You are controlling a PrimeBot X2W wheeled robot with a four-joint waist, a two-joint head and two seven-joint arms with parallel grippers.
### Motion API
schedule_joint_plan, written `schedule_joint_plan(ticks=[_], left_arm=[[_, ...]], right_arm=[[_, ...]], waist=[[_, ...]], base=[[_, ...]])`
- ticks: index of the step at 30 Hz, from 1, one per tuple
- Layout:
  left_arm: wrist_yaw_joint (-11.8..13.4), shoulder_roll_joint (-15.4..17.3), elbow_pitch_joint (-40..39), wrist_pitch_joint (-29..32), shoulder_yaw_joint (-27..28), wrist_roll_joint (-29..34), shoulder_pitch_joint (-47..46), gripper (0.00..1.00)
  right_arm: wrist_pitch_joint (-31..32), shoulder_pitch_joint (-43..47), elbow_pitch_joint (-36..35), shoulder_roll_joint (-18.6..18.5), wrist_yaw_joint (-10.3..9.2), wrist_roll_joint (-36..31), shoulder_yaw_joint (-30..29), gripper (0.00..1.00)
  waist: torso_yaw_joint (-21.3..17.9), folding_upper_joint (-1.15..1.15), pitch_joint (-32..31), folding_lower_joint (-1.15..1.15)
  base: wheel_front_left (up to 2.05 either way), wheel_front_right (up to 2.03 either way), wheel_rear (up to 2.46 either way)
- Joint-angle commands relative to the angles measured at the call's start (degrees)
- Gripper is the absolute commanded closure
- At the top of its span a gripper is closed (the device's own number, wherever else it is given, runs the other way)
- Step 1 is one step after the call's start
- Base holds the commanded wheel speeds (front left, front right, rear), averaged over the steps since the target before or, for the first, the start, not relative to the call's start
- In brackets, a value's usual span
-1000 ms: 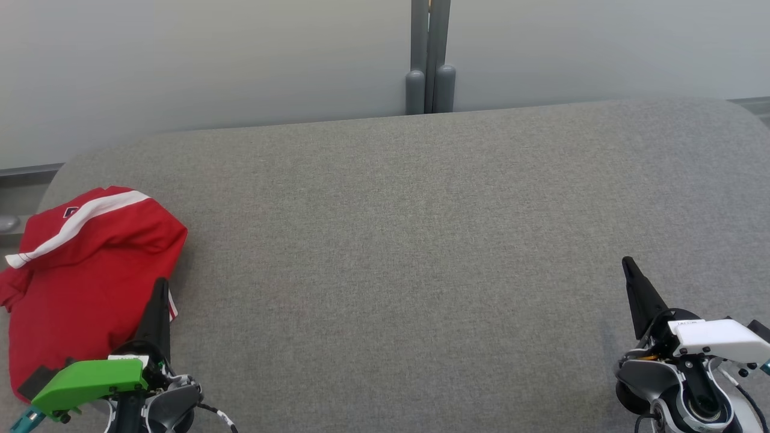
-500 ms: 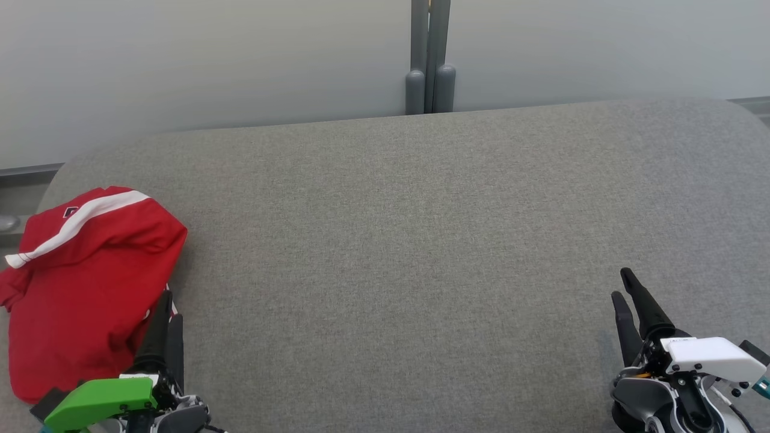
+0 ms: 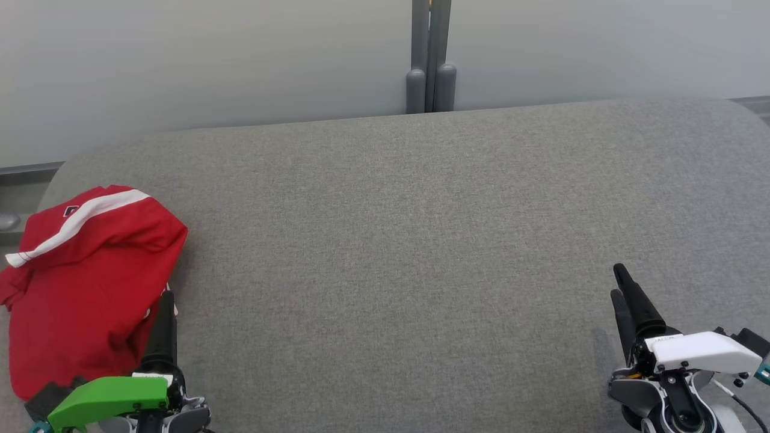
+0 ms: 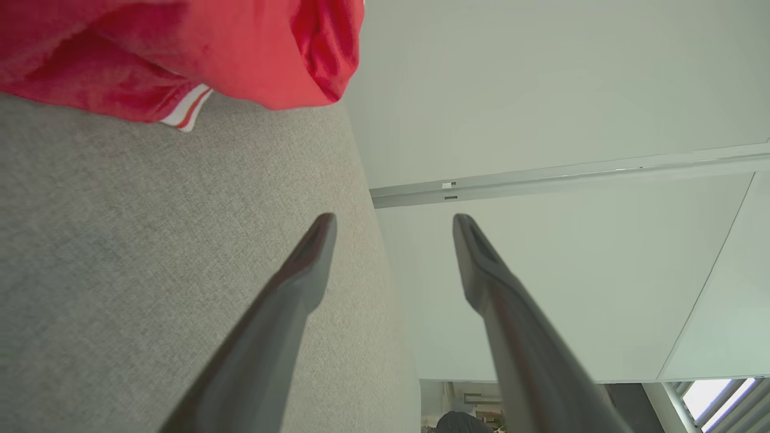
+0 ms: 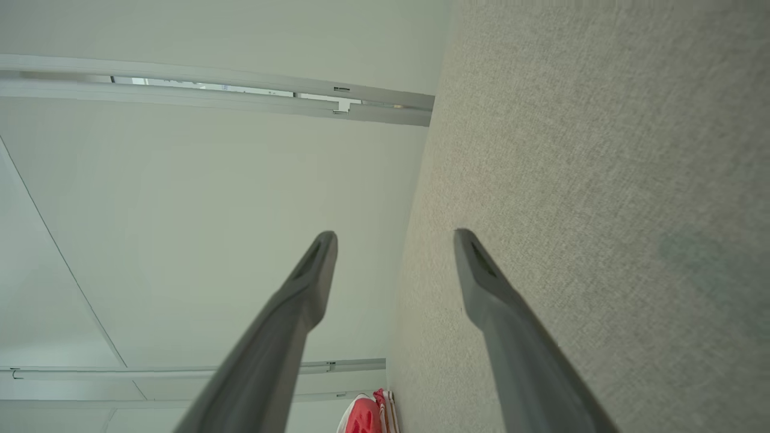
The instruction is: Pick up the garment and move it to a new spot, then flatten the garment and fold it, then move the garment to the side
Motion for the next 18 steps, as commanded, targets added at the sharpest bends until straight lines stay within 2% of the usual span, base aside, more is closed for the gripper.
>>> schedule_joint_plan(ticks=[1,18], left_arm=[[-0.1,0.51,-1.0,-0.54,-0.2,2.52,-0.86,0.0],[0.41,0.46,-0.54,-4.53,-0.67,25.86,-0.25,0.0]], right_arm=[[-0.59,-1.38,-1.15,-0.67,0.02,-1.77,0.44,0.0],[-4.61,-1.38,-1.64,-1.39,0.02,-20.44,1.99,0.0]], waist=[[0.01,0.0,0.02,0.0],[-0.01,0.0,0.12,0.0]], base=[[0.0,0.0,0.0],[0.0,0.0,0.0]])
